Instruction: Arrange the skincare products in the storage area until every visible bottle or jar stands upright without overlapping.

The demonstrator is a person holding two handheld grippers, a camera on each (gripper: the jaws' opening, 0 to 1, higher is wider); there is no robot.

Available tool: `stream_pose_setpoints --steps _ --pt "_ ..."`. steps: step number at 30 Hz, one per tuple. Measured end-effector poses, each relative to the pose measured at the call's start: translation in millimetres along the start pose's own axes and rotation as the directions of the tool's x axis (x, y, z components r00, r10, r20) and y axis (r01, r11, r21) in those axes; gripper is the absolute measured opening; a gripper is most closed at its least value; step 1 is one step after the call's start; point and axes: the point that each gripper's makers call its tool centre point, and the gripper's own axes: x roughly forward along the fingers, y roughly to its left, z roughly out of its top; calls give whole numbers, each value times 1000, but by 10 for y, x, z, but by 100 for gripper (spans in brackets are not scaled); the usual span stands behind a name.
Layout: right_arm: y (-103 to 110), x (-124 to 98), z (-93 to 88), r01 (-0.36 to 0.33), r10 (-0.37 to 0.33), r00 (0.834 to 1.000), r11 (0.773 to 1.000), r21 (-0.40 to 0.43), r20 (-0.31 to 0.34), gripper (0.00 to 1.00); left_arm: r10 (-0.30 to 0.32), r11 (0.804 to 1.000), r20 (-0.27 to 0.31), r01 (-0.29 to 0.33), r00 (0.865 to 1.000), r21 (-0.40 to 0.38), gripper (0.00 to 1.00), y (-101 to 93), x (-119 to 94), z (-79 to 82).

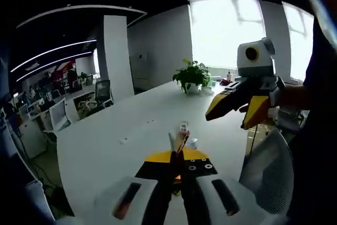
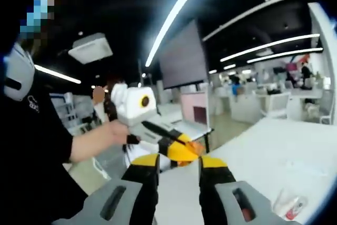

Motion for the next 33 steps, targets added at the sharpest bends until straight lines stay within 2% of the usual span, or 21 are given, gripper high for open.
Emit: stream_pose_setpoints --steps 2,5,8,9,13,16,23,26,29,32,33 --pt "-7 7 -12 4 -4 1000 1000 -11 -9 27 1 1000 -5 -1 1000 20 10 -45 -14 23" --pt "12 17 -41 -19 15 999 997 -81 -44 21 -26 999 -3 26 1000 26 10 -193 -35 76" --pt "33 21 -72 -59 45 994 987 -149 -94 9 -47 998 -21 48 999 36 10 -288 -33 81" --pt "28 21 -48 -59 44 995 985 -165 -93 6 -51 998 -29 53 998 38 10 -319 -32 81" --pt "26 28 25 -78 63 994 981 -175 -90 10 -68 997 -41 70 997 45 10 -385 -22 57" --pt "14 29 -10 -91 68 991 973 -211 -113 9 -68 997 -48 70 997 43 10 -397 -18 44" --pt "37 32 -46 -114 89 988 970 -214 -124 8 -67 997 -49 69 997 37 10 -435 -15 64" --pt "29 39 -61 -122 95 987 968 -218 -130 7 -76 996 -39 78 996 32 10 -456 -11 98" --pt "13 35 -71 -121 91 986 966 -230 -138 6 -80 996 -56 82 995 32 10 -480 1 94" --pt "1 8 -95 -134 100 984 960 -245 -146 1 -125 992 -70 127 990 19 10 -567 -9 79" --pt "34 -2 -121 -159 122 979 957 -241 -161 0 -130 991 -80 132 988 20 10 -579 -10 64"
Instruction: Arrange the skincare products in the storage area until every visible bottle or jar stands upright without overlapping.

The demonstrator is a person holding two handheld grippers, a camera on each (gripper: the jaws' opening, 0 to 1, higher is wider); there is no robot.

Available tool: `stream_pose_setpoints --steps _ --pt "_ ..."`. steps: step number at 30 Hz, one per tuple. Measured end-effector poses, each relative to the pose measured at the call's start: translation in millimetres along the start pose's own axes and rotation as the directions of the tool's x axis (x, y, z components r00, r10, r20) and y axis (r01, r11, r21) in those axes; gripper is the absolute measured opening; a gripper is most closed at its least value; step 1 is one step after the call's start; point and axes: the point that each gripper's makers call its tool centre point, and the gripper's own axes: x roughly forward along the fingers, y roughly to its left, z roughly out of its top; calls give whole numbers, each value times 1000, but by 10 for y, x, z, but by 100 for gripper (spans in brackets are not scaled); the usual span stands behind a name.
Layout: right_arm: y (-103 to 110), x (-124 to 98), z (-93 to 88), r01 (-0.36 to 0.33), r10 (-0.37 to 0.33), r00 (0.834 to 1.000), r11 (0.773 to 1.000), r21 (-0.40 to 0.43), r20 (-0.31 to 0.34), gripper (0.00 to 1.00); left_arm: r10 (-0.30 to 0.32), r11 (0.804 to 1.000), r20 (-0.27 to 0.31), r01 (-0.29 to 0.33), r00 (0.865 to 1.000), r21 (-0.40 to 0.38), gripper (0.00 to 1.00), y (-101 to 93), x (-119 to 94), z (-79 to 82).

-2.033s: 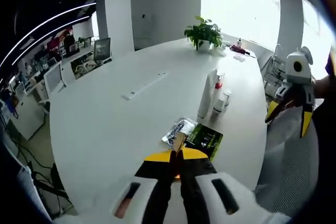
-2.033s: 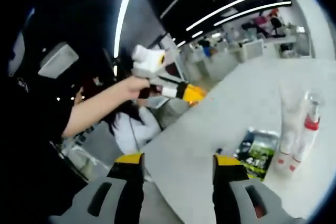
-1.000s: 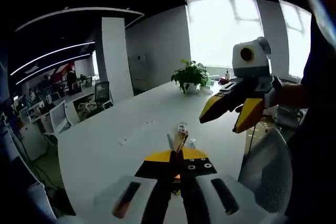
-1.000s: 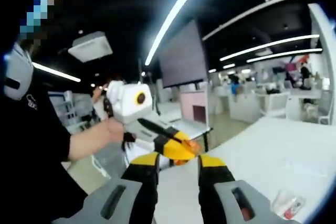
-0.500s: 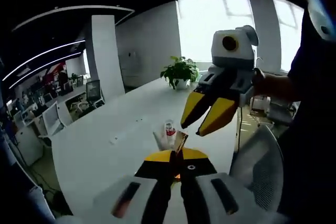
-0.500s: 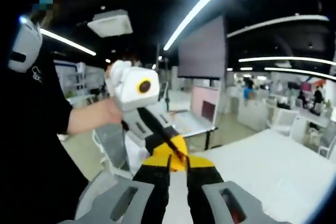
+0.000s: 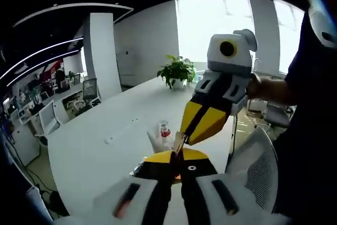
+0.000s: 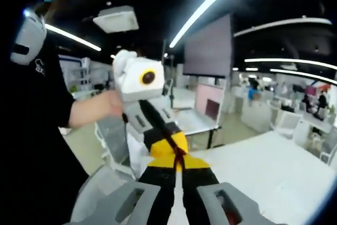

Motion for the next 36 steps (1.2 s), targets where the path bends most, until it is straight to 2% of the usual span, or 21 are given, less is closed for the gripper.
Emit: stream_pose_setpoints --steps 3,7,13,19,22,25,28,31,32,35,36 --pt "68 -13 -74 -37 33 998 997 -64 -51 0 -50 999 -37 50 998 1 10 -93 12 -67" --pt "109 -1 -105 -46 42 997 997 -64 -63 0 -76 997 -47 76 996 0 10 -154 32 -93" --pt "90 -30 -103 -31 27 998 998 -59 -56 0 -96 995 -32 95 995 -15 10 -190 57 -79" --pt "61 -73 -74 -2 1 1000 999 -42 -27 0 -97 995 19 98 995 -24 14 -180 69 -38" --pt "75 -99 -56 -4 4 1000 1000 -1 -2 0 -104 993 63 108 993 -58 16 -167 49 -10" --pt "77 -121 -39 0 0 1000 1000 25 24 0 -84 994 96 90 992 -63 23 -147 26 -4" --pt "55 -143 -66 14 -15 1000 999 33 27 0 -33 995 125 44 992 -85 28 -58 -20 -3" --pt "17 -193 -79 29 -33 998 997 76 49 0 1 989 191 28 982 -148 31 26 -90 42" --pt "4 -219 -60 34 -42 997 994 101 71 0 6 982 221 37 975 -187 33 45 -126 57" --pt "-6 -282 32 22 -48 988 985 170 146 0 49 971 271 17 961 -237 39 125 -191 60" --pt "-5 -311 84 10 -48 982 979 202 183 0 40 967 278 32 960 -251 41 102 -198 53"
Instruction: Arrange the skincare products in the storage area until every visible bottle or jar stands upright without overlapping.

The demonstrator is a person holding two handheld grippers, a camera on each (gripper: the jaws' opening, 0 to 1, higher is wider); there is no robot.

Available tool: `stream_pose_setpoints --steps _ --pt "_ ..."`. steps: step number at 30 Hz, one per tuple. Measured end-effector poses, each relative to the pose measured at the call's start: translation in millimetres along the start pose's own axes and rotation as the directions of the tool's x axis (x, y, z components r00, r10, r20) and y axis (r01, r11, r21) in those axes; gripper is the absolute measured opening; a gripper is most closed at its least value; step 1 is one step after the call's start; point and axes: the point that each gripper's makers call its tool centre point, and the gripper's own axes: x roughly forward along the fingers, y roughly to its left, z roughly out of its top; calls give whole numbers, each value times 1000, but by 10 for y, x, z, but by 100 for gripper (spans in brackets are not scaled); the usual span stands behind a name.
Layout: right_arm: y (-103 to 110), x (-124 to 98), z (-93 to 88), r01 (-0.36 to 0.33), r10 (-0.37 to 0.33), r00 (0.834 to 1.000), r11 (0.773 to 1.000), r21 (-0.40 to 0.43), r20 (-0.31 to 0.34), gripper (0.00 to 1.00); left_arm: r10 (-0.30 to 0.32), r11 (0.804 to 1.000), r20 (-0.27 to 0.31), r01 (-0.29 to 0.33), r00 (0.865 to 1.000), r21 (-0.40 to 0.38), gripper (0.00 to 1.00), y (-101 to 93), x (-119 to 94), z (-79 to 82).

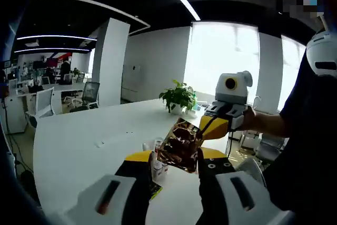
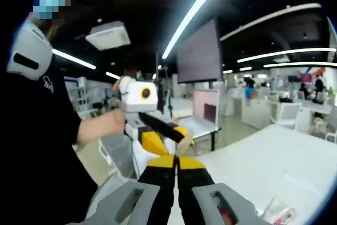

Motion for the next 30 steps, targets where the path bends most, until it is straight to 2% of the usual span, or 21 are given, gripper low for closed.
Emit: stream_pose_setpoints --steps 2,3,6,8,10,14,16,19,20,22,23,25,30 --pt "-8 -31 52 -2 1 999 1000 24 34 0 31 999 12 -30 999 -44 43 54 -14 -34" --pt "-19 -42 54 1 -2 999 1000 28 38 0 29 996 47 -25 998 -81 43 43 -10 -11" --pt "-29 -41 48 5 -8 999 999 50 52 0 -8 984 127 30 992 -175 42 -29 -10 60" --pt "-25 -30 63 5 -12 997 996 85 82 0 -18 976 168 54 986 -212 40 -36 -10 91" --pt "-25 -17 54 5 -16 995 994 109 99 0 -22 973 185 63 982 -224 39 -72 6 90" --pt "-29 14 30 7 -26 992 989 148 126 0 -20 971 171 60 985 -233 34 -137 86 29" --pt "-34 26 28 9 -32 990 986 167 136 0 -16 969 163 55 987 -241 29 -148 105 -11" --pt "-72 22 13 32 -59 988 983 182 144 0 11 957 206 49 978 -287 19 -129 92 15" --pt "-106 7 26 43 -82 983 972 232 163 0 19 958 208 42 978 -284 14 -111 85 6" --pt "-178 -24 -4 70 -121 978 958 280 170 0 2 945 238 76 971 -318 10 -126 55 45" --pt "-170 -30 -10 61 -119 977 952 301 177 0 -2 941 248 86 969 -328 8 -129 44 60" --pt "-152 -43 -30 56 -119 975 948 312 186 0 -5 949 234 78 972 -307 7 -158 47 45" --pt "-157 -95 -89 62 -141 970 930 363 196 0 -40 947 217 106 975 -302 4 -205 53 39"
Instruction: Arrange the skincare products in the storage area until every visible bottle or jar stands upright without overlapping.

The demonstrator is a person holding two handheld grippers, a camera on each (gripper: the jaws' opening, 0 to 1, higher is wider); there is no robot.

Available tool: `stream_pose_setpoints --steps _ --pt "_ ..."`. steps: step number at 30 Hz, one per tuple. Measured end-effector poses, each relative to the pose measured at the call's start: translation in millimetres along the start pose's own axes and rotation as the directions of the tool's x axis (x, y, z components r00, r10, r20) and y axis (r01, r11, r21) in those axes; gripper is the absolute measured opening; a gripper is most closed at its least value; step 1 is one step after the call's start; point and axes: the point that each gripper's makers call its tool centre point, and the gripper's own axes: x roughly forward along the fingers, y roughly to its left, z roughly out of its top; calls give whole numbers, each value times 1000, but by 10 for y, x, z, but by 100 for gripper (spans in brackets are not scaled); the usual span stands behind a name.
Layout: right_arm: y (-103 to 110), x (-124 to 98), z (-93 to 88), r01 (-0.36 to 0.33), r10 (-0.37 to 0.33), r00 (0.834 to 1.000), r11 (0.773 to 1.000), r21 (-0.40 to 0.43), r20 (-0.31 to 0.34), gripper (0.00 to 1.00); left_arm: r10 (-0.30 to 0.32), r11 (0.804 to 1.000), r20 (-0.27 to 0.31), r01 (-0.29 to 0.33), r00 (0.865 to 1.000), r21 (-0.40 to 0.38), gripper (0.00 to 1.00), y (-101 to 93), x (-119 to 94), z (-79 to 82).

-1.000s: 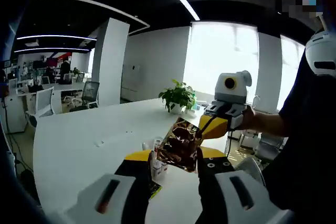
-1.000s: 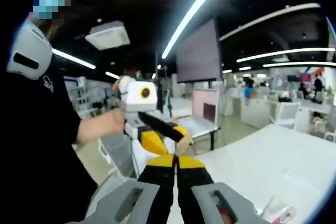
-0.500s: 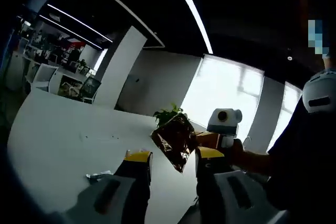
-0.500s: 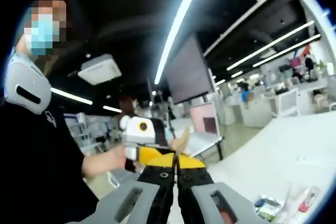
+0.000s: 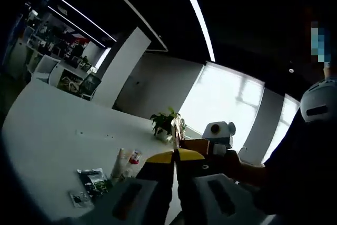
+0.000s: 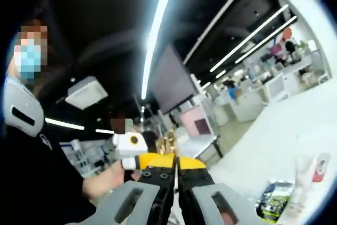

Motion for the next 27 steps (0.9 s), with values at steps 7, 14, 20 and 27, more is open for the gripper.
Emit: stream_pose_setpoints --steps 7,14,20,27 --pt "177 -62 36 -113 113 994 994 9 12 5 -54 999 -41 54 998 1 4 -175 19 14" --pt "228 32 75 -151 151 988 988 10 -14 14 -64 993 -175 80 982 86 4 -218 38 -141" --pt "208 32 126 -167 168 986 985 51 1 0 -88 993 -177 101 980 63 4 -225 20 -157" --pt "272 35 138 -225 224 974 963 148 25 0 -179 984 -168 180 969 -8 4 -271 -35 -126"
